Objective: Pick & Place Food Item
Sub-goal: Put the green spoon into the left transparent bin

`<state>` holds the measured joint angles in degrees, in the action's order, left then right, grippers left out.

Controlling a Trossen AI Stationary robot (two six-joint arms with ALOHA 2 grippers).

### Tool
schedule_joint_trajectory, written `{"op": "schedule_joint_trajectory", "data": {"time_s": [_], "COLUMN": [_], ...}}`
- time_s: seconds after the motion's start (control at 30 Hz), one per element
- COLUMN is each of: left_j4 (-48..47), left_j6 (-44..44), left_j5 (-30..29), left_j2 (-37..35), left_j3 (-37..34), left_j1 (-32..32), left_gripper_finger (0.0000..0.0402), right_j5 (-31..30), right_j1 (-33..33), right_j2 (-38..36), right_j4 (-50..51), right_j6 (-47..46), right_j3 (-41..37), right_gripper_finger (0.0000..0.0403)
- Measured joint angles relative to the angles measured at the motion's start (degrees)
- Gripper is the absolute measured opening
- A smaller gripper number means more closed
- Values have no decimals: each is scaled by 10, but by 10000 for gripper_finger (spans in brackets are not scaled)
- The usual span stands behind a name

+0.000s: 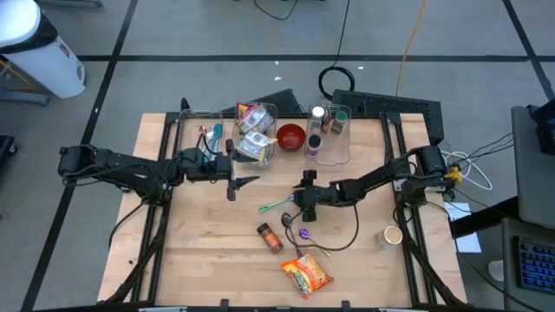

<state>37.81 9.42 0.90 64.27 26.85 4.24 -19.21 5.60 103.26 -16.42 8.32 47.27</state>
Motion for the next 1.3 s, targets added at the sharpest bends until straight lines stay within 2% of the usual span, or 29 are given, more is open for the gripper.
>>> {"op": "schedule_joint_trajectory", "data": {"time_s": [0.2,0.43,0.7,0.83,0.97,1.1,1.3], "left_j4": [-10,-27,-91,-136,-315,-475,-586], "left_j6": [6,17,103,121,98,56,27], "left_j5": [-2,-3,-3,-32,-79,-91,-87], "left_j2": [1,1,1,1,3,33,85], "left_j3": [0,0,0,10,96,195,289], "left_j1": [34,73,88,77,62,49,42], "left_gripper_finger": [251,251,250,251,251,251,251], "right_j5": [42,45,48,49,40,42,41], "right_j1": [-33,-60,-76,-83,-92,-100,-105], "right_j2": [0,0,1,-8,-26,-50,-73], "right_j4": [0,-21,-90,-91,-70,-57,-54], "right_j6": [-1,7,35,51,72,93,120], "right_j3": [0,0,-1,1,12,30,34], "right_gripper_finger": [131,11,4,3,2,2,1]}}
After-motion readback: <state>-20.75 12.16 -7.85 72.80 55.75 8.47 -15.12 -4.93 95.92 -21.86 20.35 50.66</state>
